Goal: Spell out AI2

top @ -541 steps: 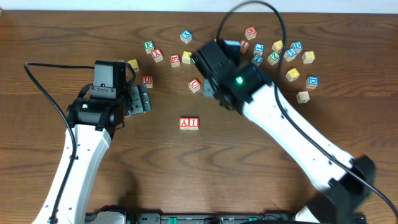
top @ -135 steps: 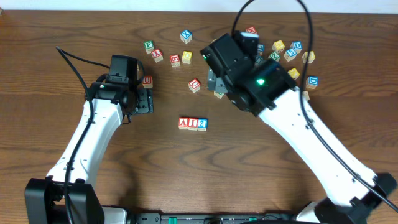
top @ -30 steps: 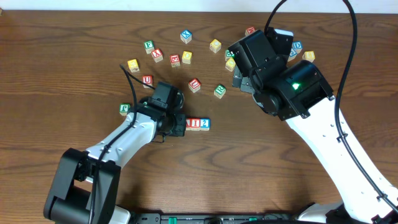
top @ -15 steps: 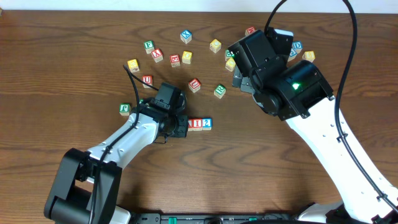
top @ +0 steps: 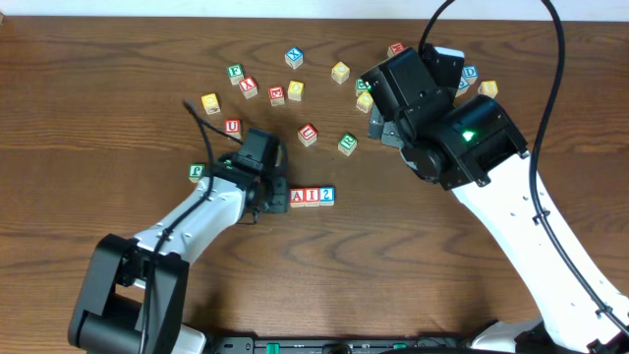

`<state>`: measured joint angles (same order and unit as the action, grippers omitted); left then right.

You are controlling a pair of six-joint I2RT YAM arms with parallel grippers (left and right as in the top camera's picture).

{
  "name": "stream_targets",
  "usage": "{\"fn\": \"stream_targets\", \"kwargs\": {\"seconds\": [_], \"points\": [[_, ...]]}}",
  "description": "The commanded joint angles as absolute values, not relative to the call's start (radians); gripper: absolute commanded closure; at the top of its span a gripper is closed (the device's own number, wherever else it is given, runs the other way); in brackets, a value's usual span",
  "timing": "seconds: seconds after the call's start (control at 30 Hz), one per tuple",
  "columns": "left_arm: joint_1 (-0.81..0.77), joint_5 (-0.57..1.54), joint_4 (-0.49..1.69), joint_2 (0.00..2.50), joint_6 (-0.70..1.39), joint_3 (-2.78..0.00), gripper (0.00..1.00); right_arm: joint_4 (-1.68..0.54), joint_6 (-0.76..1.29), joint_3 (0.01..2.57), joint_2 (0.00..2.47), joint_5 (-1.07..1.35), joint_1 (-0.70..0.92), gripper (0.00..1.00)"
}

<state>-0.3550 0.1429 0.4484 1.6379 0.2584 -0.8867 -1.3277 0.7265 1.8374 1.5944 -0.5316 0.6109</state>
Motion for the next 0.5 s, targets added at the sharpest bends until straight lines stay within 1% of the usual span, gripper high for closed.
{"fn": "stream_targets", "kwargs": {"seconds": [0.0, 0.17, 0.2, 0.27, 0.3, 0.37, 0.4, 0.43, 0.47], "points": [[-0.304, 0.111, 0.487, 1.591, 0.255, -0.972, 0.93, -1.332, 0.738, 1.853, 1.586, -0.551, 0.574, 0.01], [-0.252, 0.11, 0.582, 1.503, 0.191, -1.106, 0.92, -1.328, 0.699, 1.853, 1.586, -0.551, 0.533, 0.01], [-0.244, 0.11, 0.598, 1.484, 0.184, -1.129, 0.91, -1.329, 0.694, 1.853, 1.584, -0.551, 0.525, 0.01], [-0.228, 0.111, 0.619, 1.439, 0.184, -1.168, 0.76, -1.329, 0.688, 1.853, 1.581, -0.55, 0.508, 0.01], [-0.221, 0.111, 0.622, 1.418, 0.184, -1.178, 0.63, -1.328, 0.681, 1.853, 1.578, -0.55, 0.5, 0.01], [-0.211, 0.111, 0.62, 1.368, 0.184, -1.187, 0.29, -1.328, 0.673, 1.853, 1.571, -0.551, 0.489, 0.01], [-0.208, 0.111, 0.619, 1.341, 0.184, -1.187, 0.14, -1.328, 0.666, 1.853, 1.565, -0.551, 0.483, 0.01], [-0.206, 0.111, 0.62, 1.313, 0.184, -1.187, 0.05, -1.327, 0.661, 1.853, 1.561, -0.551, 0.48, 0.01], [-0.206, 0.11, 0.621, 1.29, 0.184, -1.187, 0.05, -1.328, 0.652, 1.853, 1.555, -0.552, 0.476, 0.01]]}}
